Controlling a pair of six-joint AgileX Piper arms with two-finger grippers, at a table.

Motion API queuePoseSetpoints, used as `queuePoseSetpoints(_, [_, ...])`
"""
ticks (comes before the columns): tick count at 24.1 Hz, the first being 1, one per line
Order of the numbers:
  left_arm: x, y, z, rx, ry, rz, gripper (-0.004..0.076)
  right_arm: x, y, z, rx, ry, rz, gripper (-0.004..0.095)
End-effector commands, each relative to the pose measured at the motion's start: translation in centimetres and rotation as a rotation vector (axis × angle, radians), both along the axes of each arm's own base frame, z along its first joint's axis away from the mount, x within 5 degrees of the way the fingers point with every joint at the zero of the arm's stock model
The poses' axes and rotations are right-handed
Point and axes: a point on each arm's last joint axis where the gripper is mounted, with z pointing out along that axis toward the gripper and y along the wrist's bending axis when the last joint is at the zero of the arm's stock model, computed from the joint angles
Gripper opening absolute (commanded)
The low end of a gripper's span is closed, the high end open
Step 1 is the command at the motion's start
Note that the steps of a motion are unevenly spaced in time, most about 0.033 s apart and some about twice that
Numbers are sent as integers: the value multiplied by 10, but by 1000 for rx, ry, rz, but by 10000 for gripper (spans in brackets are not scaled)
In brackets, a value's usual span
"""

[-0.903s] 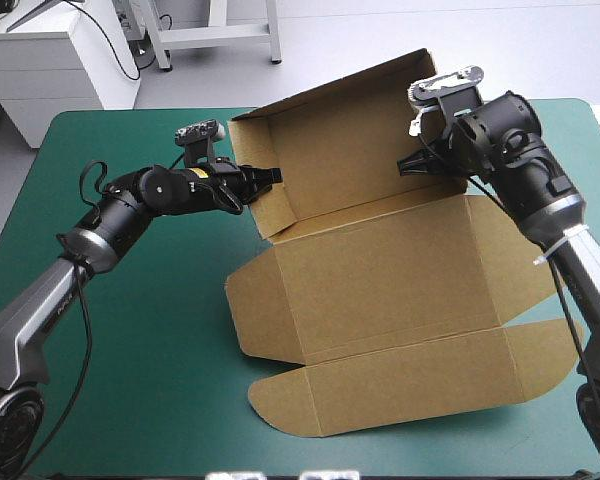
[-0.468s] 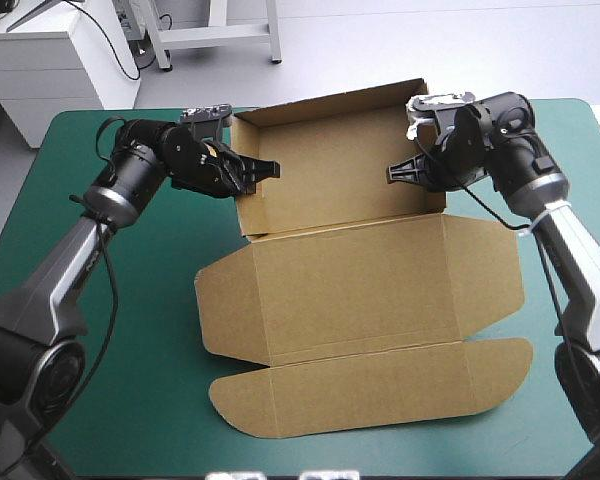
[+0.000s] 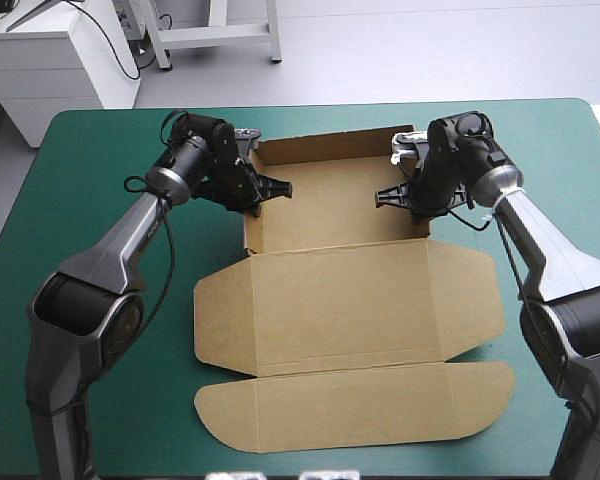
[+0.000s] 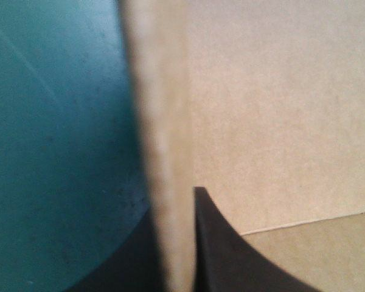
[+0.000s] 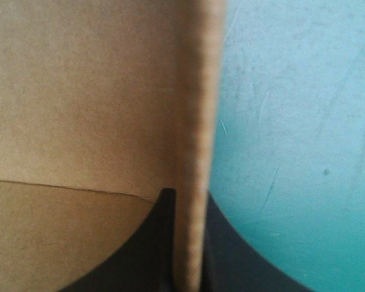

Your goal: Fold the box

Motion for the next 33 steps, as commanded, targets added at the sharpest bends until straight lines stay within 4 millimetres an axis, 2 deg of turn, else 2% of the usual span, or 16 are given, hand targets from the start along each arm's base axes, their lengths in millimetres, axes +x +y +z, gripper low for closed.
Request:
queuePoseSetpoints(1, [-15,-7,27,-18,-13,-31,-9,-11,-6,21,28,-28,8,-1])
queuePoseSetpoints(7, [-17,-13,23,-65,30,-9,-9,-19,-3,-7,58,76,25,-1])
queuePoseSetpoints(24, [-17,-13,23,-61,29,-9,-8,-15,-10,-9,45,47,-4,5])
queuePoseSetpoints(26, [-17,-13,23,-63,30,-11,0,-16,-10,-9,45,56,-4,53])
queuePoseSetpoints(27, [-17,-13,23,-64,27,-31,32,-17,-11,-9,43,63,-2,128])
queuePoseSetpoints(29, [-18,-15,23,-78,31,-44,119,-17,-11,-9,41,67,0,294])
queuePoseSetpoints(32, [-18,-15,23,-77,31,-42,319,-15,-10,-7,44,50,-1,595])
queuePoseSetpoints(33, [-18,-14,23,-66,26,-42,378,-14,-10,-6,48,38,-7,658])
